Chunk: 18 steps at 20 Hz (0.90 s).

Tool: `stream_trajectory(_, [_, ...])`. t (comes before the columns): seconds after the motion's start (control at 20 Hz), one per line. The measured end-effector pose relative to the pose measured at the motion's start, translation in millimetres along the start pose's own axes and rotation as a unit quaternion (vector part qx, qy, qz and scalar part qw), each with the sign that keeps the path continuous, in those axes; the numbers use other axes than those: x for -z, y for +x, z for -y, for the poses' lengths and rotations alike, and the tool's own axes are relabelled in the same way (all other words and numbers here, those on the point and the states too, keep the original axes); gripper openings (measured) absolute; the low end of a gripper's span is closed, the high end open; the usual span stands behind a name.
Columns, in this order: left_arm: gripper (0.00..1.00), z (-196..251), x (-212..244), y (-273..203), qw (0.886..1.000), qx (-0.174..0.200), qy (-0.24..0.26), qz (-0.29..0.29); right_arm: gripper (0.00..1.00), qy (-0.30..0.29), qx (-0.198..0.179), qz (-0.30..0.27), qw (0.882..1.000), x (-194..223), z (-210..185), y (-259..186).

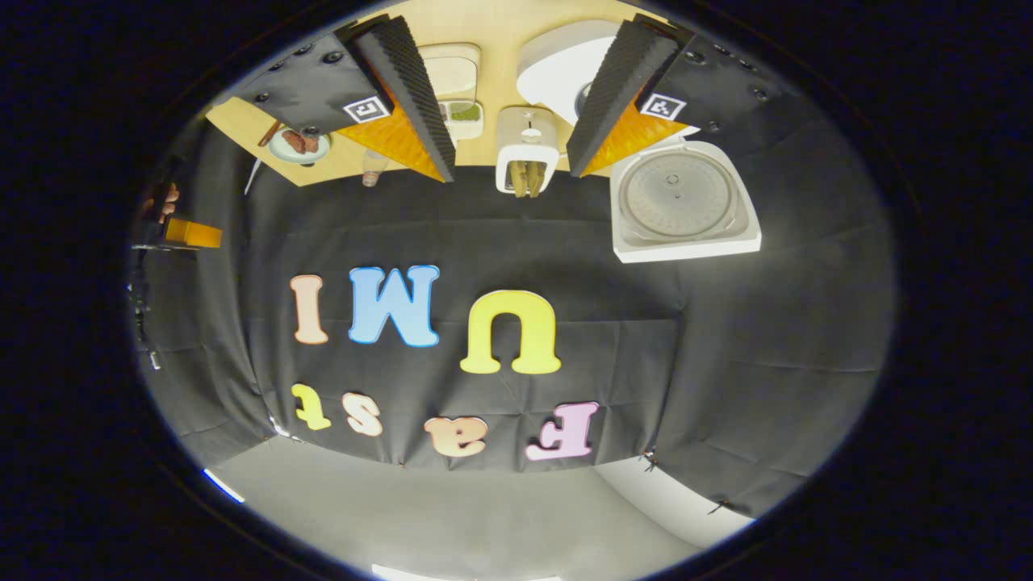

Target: Close the left gripper, press the button to open the rice cooker; take a wooden spoon from the chopstick holder with the right hand, scoop a spoonful of rice and pour it into the rice cooker, then put the wooden spoon back into the chopstick holder.

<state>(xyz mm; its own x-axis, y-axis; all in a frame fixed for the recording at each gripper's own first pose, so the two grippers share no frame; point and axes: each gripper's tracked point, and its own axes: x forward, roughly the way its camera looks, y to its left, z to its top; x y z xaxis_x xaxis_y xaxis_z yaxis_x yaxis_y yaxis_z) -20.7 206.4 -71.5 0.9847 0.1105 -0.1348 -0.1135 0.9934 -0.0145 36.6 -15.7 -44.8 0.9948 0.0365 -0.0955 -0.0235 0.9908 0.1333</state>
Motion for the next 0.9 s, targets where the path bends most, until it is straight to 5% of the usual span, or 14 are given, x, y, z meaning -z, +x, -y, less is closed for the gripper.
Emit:
stream_trajectory(0.2, [0.96, -47, -29, 23, 0.999, -0.043, 0.001, 0.008, 0.97, 0.047, -0.017, 0.002, 0.999, -19, -14, -6])
stream_trajectory(0.45, [0.97, -122, -68, 62, 0.993, -0.118, 0.000, 0.012, 0.97, 0.037, -0.008, 0.025, 0.999, -33, -1, -8])
stream_trajectory(0.6, [0.96, -167, -84, 86, 0.981, -0.188, -0.043, 0.021, 0.97, 0.038, 0.004, 0.015, 0.999, -24, 6, -6])
stream_trajectory(0.9, [0.95, -229, -90, 155, 0.963, -0.265, -0.051, 0.009, 0.97, 0.037, 0.024, -0.003, 0.999, -15, 21, 4])
